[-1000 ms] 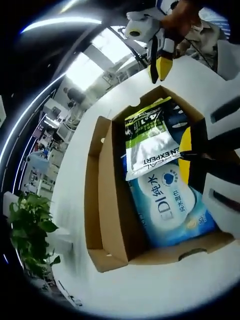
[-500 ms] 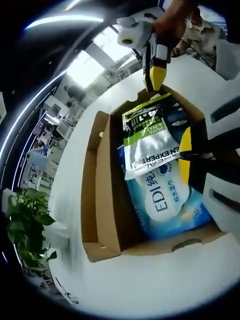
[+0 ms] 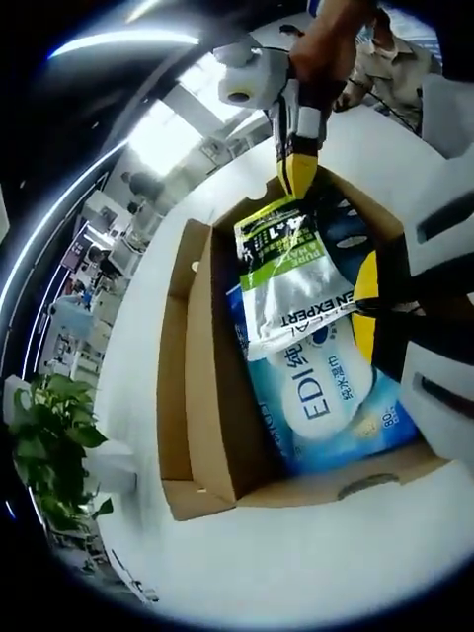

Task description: Operate the shoe box by opening the lid, removing the specified soft item, and placing it in the target area until the item is outside and the box remains undamaged.

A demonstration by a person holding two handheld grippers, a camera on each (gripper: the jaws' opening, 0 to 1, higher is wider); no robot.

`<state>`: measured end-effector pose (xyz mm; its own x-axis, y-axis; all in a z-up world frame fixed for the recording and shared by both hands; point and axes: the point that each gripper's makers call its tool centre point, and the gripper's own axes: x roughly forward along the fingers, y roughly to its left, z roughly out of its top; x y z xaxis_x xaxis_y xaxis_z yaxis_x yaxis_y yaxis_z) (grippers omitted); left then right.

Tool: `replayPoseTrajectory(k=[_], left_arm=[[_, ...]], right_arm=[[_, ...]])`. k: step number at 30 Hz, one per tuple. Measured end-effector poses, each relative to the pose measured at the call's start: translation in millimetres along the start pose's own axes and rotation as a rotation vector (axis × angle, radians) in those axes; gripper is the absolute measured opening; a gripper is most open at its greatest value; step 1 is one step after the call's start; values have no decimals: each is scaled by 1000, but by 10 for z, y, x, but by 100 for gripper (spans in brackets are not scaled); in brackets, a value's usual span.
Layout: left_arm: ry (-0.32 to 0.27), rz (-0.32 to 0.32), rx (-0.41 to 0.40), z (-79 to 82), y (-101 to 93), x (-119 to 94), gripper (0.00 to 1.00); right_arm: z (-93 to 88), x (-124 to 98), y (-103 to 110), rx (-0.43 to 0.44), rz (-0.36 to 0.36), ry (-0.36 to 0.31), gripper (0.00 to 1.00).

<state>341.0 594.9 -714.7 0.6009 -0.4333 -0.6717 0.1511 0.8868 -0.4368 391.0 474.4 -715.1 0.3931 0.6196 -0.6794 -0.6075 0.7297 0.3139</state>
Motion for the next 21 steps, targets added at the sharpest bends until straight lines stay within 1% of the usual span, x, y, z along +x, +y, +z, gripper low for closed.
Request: replayPoseTrajectory(k=[6, 10, 16, 21], left_arm=[[7, -1, 10, 0, -7, -7, 1], [8, -6, 22, 10, -52, -17, 1], [-11, -14, 41, 110, -136, -56, 1], [-27, -23, 62, 209, -231, -73, 1]], right_arm=[[39, -20, 37, 15, 11, -21, 0], [81, -46, 52, 29, 14, -40, 0], [158, -130, 33, 45, 13, -67, 0], [260, -253, -5, 47, 6, -104, 0]])
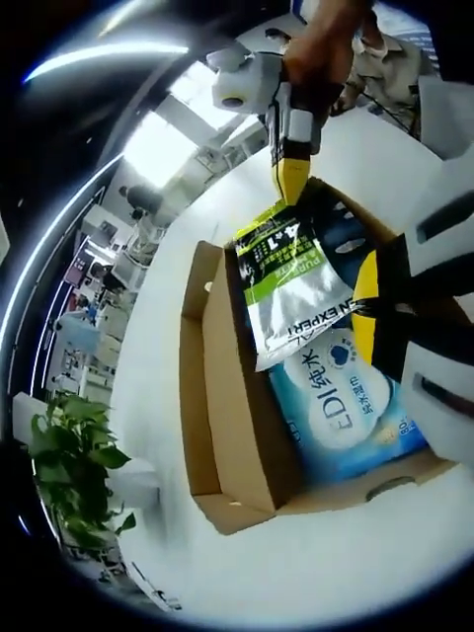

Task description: Operate the shoe box by opening the lid, removing the specified soft item, and placing it in the target area until the item is outside and the box remains undamaged.

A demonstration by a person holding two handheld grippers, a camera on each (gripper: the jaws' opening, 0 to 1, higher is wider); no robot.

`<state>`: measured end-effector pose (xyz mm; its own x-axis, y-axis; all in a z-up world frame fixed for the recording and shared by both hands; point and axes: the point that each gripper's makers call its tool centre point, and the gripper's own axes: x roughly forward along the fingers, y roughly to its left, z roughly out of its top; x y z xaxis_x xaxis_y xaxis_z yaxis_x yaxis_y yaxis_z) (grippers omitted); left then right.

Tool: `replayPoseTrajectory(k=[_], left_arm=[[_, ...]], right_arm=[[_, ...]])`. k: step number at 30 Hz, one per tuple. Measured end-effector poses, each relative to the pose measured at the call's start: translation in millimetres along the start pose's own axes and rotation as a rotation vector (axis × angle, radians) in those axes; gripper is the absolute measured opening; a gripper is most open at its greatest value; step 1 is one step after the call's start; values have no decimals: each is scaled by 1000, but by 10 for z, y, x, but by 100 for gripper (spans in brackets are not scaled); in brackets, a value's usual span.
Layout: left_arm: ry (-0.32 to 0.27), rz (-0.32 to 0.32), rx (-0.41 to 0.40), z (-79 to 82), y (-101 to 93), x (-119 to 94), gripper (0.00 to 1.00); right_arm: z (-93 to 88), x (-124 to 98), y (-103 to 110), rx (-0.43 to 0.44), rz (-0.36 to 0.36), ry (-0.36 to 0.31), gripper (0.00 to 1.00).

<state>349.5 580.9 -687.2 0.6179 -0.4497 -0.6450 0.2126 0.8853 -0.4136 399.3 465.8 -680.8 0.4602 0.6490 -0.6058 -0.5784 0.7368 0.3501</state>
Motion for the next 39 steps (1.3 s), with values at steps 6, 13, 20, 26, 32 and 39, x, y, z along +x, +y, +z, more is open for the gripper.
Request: replayPoseTrajectory(k=[6, 13, 20, 26, 32, 39], left_arm=[[-10, -26, 33, 118, -180, 40, 1], [-8, -71, 78, 211, -483, 137, 1], [11, -119, 142, 252, -856, 307, 1], [49, -166, 192, 201, -1181, 500, 1], [86, -214, 239, 138, -1517, 701, 2], [123, -260, 283, 66, -1855, 903, 2]], right_arm=[[79, -152, -114, 10, -17, -31, 0], [100, -423, -327, 14, -54, -65, 0], [4, -736, -599, 52, -104, -94, 0], [-146, -1009, -861, 97, -152, -113, 0], [-301, -1288, -1128, 144, -205, -134, 0], [-478, -1574, -1406, 201, -255, -153, 0]])
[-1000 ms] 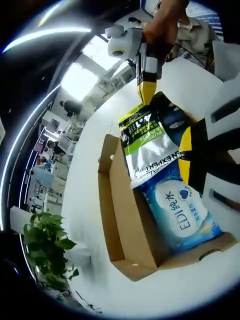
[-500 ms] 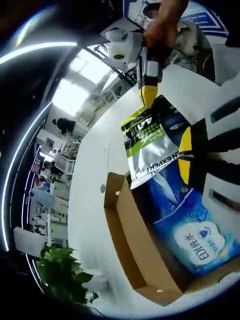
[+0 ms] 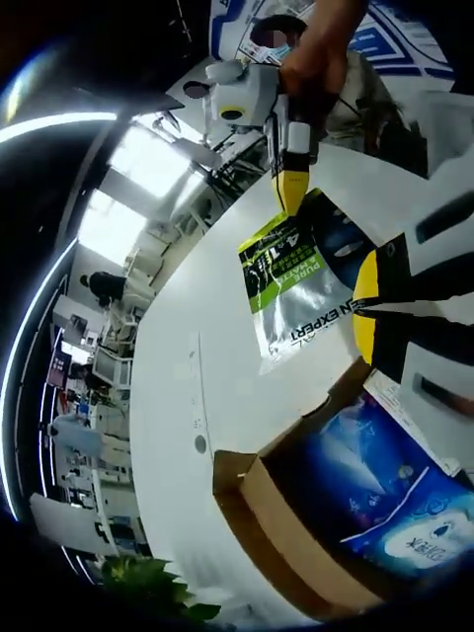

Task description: Operate the shoe box by opening the lid, removing the specified soft item, and placing it in the target area until the item is outside and the box remains undamaged.

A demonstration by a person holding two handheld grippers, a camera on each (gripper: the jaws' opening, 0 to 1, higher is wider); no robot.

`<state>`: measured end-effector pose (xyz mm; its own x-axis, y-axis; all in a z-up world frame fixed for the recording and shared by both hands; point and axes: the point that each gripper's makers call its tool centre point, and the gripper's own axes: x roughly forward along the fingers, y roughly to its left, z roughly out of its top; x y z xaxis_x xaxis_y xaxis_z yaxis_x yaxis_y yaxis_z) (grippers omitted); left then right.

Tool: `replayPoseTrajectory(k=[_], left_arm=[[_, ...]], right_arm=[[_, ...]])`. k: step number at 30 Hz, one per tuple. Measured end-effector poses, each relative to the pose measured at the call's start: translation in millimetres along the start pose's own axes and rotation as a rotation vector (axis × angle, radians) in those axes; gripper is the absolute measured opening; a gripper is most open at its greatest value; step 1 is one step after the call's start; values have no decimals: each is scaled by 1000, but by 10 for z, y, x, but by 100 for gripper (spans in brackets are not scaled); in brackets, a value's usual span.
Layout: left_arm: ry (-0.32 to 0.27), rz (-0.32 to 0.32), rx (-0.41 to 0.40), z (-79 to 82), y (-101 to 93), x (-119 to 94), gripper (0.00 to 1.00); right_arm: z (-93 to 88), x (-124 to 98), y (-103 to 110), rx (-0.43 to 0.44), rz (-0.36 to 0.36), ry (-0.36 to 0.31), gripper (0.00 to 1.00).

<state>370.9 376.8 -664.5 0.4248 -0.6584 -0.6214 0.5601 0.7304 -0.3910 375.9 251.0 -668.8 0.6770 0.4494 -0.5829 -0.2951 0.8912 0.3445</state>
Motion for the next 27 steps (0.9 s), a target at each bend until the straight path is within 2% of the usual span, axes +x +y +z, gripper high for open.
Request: replayPoseTrajectory(k=[11, 14, 27], left_arm=[[42, -31, 35, -31, -233, 279, 2], [64, -25, 62, -73, -253, 348, 2], [110, -20, 55, -104, -260, 681, 2]], right_arm=[[-76, -125, -317, 39, -36, -3, 0], [-105, -125, -359, 40, -34, 9, 0], [-185, -1, -679, 58, -39, 48, 0]])
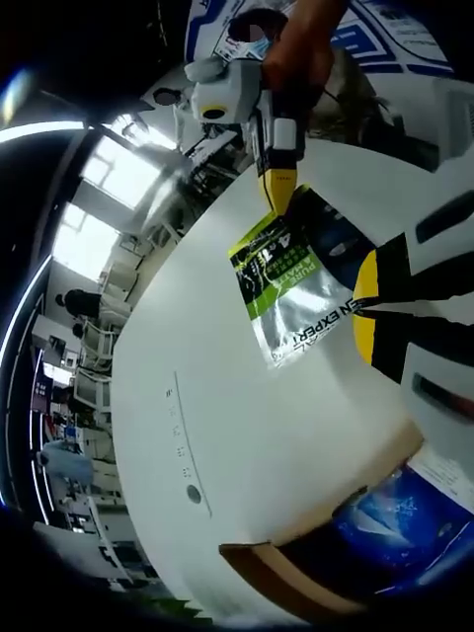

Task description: Operate the shoe box by opening the lid, removing the specified soft item, and placing it in the target area until the item is outside and the box remains undamaged.

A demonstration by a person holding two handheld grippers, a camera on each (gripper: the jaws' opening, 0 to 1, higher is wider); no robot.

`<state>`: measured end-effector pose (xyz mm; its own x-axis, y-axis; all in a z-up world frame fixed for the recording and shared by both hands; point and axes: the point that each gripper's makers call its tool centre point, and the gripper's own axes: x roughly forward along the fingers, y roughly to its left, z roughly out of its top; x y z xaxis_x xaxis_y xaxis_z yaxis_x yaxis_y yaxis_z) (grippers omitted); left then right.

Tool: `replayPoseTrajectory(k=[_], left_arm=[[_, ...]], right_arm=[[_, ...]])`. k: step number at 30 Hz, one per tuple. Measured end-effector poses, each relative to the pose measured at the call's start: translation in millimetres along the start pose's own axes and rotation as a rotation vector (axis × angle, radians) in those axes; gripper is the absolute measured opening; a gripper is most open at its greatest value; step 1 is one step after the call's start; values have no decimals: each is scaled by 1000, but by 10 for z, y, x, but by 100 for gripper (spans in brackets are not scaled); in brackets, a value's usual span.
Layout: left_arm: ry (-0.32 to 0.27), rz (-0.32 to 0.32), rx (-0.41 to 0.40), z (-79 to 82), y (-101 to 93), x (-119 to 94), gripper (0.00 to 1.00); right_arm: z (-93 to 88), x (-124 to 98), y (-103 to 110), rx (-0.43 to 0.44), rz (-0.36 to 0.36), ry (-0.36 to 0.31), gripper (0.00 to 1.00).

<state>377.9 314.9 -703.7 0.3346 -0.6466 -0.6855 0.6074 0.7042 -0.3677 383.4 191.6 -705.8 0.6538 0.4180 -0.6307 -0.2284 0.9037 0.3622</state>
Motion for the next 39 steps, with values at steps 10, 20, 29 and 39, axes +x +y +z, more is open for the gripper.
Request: replayPoseTrajectory(k=[10, 20, 29, 39], left_arm=[[48, 12, -1, -61, 31, 255, 2], [96, 28, 6, -177, 62, 448, 2], [113, 42, -27, -269, 86, 532, 2], [136, 60, -56, -397, 98, 606, 2]], right_arm=[[-120, 171, -224, 28, 6, 43, 0], [-282, 283, -353, 59, 12, 78, 0], [-500, 378, -439, 99, 16, 96, 0], [-558, 405, -479, 111, 25, 105, 0]])
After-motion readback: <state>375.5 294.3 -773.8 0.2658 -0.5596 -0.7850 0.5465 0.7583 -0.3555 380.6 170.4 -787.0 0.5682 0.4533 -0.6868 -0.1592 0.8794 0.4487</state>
